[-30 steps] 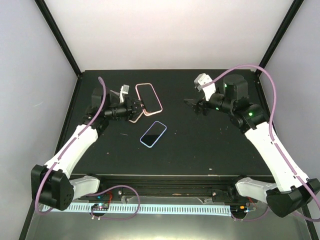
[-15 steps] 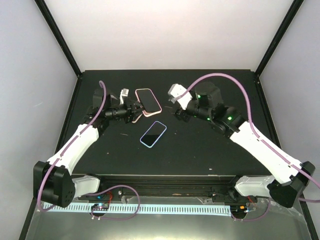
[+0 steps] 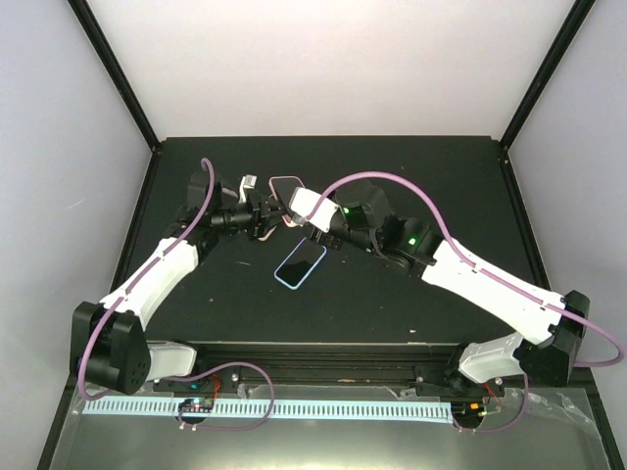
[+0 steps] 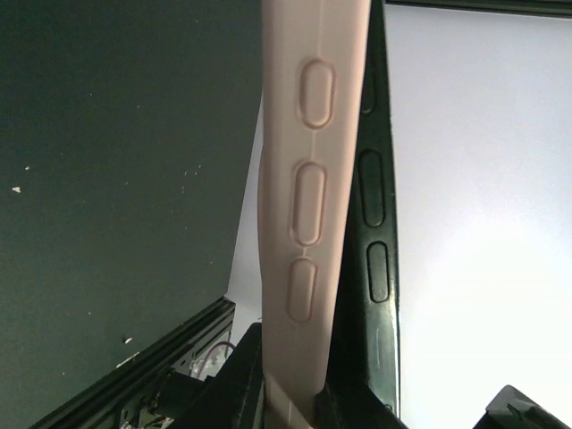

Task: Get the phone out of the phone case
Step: Remove the phone case from the phone.

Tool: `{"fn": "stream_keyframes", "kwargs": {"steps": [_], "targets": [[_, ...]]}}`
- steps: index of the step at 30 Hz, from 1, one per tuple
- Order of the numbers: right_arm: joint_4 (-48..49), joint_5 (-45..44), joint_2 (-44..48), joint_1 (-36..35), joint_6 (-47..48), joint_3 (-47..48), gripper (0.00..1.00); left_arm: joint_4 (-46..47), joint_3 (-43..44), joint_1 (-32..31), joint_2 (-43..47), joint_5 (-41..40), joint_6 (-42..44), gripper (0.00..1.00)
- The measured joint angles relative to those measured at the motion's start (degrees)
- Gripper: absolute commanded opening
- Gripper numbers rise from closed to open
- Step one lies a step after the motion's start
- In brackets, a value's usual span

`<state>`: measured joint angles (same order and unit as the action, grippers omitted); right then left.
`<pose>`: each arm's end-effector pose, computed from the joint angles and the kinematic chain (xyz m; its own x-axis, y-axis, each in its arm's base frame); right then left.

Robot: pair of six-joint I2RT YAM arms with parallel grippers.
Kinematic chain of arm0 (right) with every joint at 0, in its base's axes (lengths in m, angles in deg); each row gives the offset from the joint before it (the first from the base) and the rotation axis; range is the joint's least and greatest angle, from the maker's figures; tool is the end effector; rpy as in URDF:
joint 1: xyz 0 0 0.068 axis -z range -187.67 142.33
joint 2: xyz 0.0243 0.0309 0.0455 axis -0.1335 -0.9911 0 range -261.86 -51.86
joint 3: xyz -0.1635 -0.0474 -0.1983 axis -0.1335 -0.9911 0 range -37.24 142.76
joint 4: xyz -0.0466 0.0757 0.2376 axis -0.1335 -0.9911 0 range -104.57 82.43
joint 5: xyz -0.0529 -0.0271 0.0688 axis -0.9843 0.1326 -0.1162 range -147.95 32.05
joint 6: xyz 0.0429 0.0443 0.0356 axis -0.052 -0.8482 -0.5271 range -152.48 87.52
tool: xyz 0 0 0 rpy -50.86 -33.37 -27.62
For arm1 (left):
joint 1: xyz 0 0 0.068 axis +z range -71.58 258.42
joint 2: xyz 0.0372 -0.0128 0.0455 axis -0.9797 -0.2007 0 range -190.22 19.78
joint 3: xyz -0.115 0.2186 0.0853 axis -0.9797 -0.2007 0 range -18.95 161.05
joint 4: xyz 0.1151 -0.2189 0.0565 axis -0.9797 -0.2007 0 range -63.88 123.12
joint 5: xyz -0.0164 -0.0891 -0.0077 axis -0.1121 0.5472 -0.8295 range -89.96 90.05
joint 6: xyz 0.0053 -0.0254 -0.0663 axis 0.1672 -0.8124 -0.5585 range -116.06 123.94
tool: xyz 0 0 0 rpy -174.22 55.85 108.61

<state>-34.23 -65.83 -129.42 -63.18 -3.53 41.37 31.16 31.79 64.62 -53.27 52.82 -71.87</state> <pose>0.1880 0.2594 0.3670 0.1471 -0.6325 -0.7605 -0.7715 0.4077 -0.4884 0.2686 -0.1140 0.2753 -0.9212 -0.3776 0.0939 -0.1789 0.1967 -0.9640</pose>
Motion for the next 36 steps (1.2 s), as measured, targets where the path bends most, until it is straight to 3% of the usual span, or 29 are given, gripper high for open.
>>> {"fn": "stream_keyframes", "kwargs": {"steps": [8, 22, 36], "targets": [[3.41, -5.18, -3.13, -1.68, 3.19, -0.33, 0.55, 0.33, 0.00, -1.29, -0.39, 0.07, -0.11, 0.02], [4.61, -5.55, -5.01, -2.32, 4.48, -2.29, 0.56, 0.50, 0.24, -2.49, -2.43, 0.26, -0.07, 0.02], [12.33, -13.42, -5.44, -3.13, 9.57, -7.96, 0.46, 0.55, 0.48, -3.21, -3.10, 0.17, 0.13, 0.02]]}}
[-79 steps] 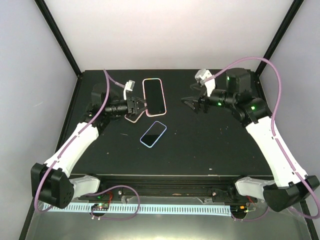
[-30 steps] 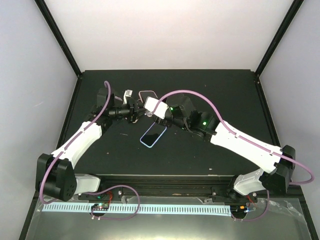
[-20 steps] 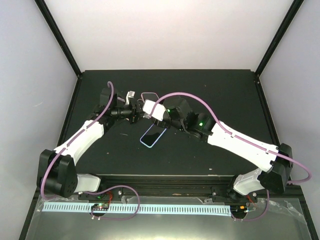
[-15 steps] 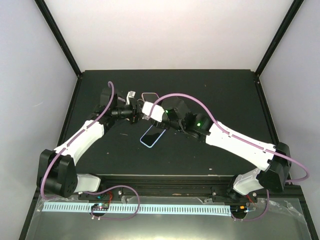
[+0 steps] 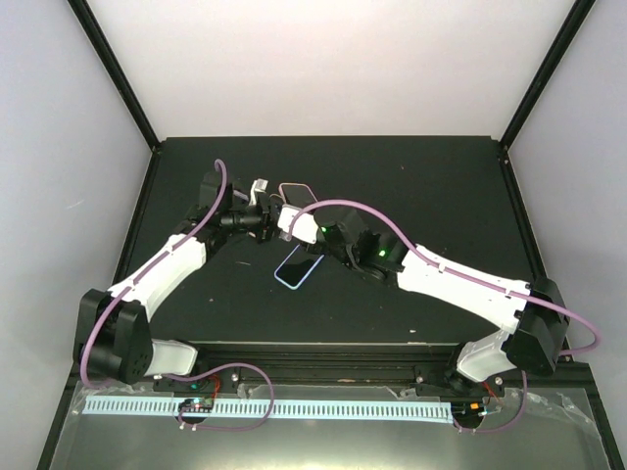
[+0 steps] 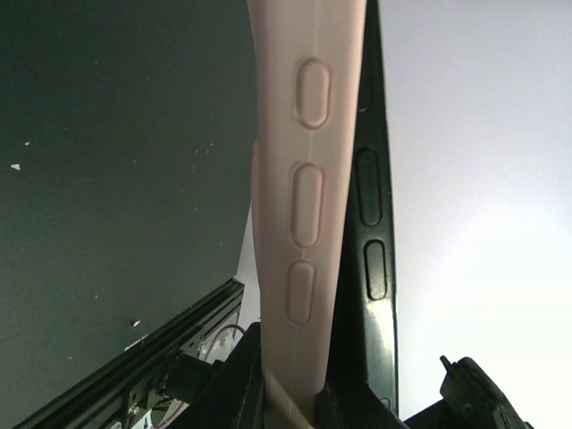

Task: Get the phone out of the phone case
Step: Remove the phone case from the phone.

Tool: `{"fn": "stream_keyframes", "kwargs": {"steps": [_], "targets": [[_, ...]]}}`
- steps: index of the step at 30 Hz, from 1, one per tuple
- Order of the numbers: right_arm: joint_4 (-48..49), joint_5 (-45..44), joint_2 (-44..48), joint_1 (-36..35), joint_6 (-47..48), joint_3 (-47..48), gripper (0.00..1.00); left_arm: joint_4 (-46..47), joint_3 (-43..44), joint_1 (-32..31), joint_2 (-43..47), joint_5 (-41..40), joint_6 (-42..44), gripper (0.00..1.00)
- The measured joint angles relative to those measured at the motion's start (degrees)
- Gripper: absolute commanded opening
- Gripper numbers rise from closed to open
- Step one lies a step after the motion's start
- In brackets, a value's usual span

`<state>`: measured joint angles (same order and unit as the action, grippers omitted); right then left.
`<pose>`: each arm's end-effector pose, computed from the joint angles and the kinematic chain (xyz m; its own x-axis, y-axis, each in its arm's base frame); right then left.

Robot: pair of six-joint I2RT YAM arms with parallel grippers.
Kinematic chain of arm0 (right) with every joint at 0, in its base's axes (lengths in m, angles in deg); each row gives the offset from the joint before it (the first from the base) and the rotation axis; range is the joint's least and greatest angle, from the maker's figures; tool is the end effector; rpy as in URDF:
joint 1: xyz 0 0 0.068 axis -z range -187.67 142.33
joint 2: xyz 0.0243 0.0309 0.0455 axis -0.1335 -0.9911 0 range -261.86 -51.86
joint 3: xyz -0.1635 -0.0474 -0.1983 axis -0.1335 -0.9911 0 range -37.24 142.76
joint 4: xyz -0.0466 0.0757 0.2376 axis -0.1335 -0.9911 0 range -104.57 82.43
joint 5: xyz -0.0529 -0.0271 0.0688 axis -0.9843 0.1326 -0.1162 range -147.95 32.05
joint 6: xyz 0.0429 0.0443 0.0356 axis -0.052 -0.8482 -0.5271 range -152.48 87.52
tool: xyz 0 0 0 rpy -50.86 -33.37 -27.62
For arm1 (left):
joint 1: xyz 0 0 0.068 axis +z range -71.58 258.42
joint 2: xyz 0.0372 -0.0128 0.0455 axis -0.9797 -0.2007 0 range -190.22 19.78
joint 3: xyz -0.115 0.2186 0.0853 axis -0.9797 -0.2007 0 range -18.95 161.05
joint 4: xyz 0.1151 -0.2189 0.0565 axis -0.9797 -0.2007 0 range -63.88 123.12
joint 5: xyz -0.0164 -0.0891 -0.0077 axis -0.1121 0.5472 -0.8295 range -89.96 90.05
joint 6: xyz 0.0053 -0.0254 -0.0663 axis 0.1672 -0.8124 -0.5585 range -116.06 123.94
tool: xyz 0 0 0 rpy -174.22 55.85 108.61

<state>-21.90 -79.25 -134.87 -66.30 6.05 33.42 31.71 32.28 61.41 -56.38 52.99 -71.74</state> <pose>0.1995 0.2862 0.3140 0.2074 -0.7746 -0.5975 -0.6356 0.3576 -0.6842 0.2709 -0.1317 0.2644 -0.9384 -0.3235 0.1215 -0.1985 0.2166 -0.9559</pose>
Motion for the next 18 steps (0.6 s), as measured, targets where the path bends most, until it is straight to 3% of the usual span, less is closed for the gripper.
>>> {"fn": "stream_keyframes", "kwargs": {"steps": [10, 15, 18], "targets": [[3.78, -3.87, -0.07, 0.09, 5.11, -2.27, 0.42, 0.07, 1.18, -1.05, -0.85, -0.68, 0.87, 0.02], [4.59, -3.98, -0.35, 0.96, 6.82, -2.54, 0.31, 1.46, 1.90, -1.86, -1.42, -1.03, 1.22, 0.02], [4.92, -3.54, -0.33, 1.25, 7.69, -2.78, 0.19, 2.21, 2.12, -2.16, -1.55, -1.38, 1.57, 0.01]]}}
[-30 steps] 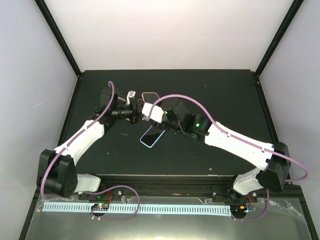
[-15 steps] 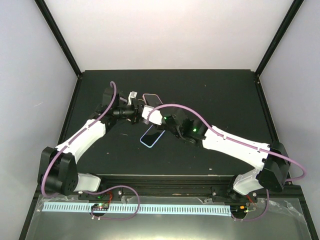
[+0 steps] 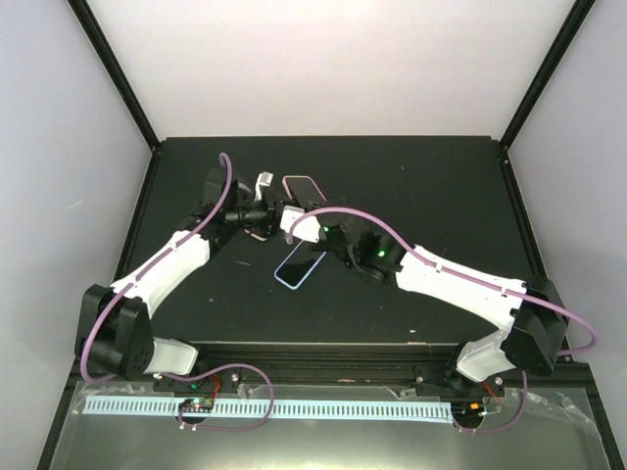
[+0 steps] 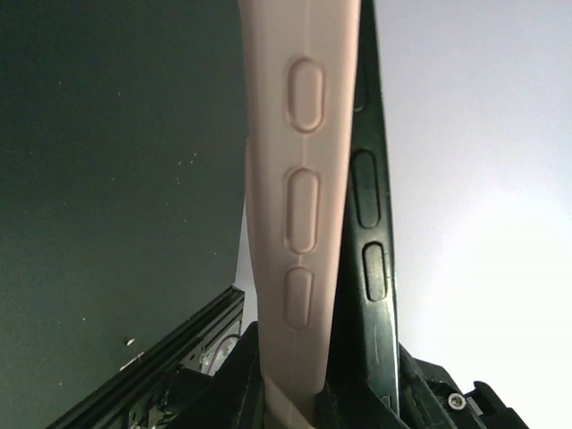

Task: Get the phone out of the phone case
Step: Remove the phone case from the phone.

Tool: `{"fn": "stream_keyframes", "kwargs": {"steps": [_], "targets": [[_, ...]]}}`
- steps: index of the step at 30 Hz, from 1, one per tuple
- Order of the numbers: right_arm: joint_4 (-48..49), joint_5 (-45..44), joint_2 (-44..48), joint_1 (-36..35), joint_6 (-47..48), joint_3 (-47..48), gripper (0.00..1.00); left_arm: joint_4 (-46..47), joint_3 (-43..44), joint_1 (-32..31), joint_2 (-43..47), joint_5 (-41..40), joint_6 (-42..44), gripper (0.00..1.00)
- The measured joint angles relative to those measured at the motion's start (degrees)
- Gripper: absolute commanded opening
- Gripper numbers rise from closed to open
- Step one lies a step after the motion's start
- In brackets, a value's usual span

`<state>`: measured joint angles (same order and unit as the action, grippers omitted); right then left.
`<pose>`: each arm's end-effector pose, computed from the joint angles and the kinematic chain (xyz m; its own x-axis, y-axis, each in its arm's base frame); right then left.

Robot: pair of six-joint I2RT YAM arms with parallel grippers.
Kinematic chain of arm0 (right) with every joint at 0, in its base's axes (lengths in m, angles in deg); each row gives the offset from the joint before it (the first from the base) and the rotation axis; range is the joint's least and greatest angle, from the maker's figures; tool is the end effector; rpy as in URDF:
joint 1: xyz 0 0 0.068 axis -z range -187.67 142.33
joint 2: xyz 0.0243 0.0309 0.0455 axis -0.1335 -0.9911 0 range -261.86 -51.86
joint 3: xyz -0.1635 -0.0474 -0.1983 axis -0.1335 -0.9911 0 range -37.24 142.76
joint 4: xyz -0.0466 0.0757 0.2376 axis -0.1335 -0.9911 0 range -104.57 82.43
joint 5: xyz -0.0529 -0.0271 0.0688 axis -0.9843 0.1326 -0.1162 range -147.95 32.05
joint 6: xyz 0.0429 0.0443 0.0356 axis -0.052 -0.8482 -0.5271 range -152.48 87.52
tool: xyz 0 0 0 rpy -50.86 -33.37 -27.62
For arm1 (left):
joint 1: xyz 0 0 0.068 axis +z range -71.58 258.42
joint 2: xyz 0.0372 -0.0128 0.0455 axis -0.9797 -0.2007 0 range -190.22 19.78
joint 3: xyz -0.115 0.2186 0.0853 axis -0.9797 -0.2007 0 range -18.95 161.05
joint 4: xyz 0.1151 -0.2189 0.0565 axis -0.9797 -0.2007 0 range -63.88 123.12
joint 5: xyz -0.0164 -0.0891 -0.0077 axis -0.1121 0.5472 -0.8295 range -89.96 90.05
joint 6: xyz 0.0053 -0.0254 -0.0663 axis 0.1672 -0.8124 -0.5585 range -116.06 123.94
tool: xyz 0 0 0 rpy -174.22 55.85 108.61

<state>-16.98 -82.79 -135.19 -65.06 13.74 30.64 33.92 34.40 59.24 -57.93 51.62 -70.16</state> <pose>0.2095 0.2817 0.3053 0.2468 -0.8299 -0.5004 -0.5502 0.3050 -0.7773 0.2757 -0.1445 0.2727 -0.9521 -0.3016 0.0501 -0.1214 0.2226 -0.9673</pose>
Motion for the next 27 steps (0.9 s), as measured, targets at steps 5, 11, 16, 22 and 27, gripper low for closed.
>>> {"fn": "stream_keyframes", "kwargs": {"steps": [5, 11, 16, 22, 27], "targets": [[0.02, 0.98, 0.33, 0.17, 1.31, -0.20, 0.04, 0.17, 0.11, -0.11, 0.00, -0.07, -0.20, 0.01], [-1.81, 1.36, 1.16, 0.52, 0.44, 0.68, 0.01, -0.79, 0.96, -0.63, 0.00, 0.09, -0.72, 0.02], [-5.64, 1.60, 1.36, 0.55, -1.09, 2.99, 0.01, -3.96, 2.80, -0.90, 0.00, -0.04, 1.81, 0.02], [-9.09, 2.10, 1.64, 0.63, -3.76, 4.87, 0.01, -10.54, 6.01, -1.27, -0.07, -2.29, 7.65, 0.01], [-11.23, 2.62, 3.23, 2.01, -5.62, 6.56, 0.01, -18.21, 6.40, -1.40, -1.27, -6.75, 17.62, 0.02]]}}
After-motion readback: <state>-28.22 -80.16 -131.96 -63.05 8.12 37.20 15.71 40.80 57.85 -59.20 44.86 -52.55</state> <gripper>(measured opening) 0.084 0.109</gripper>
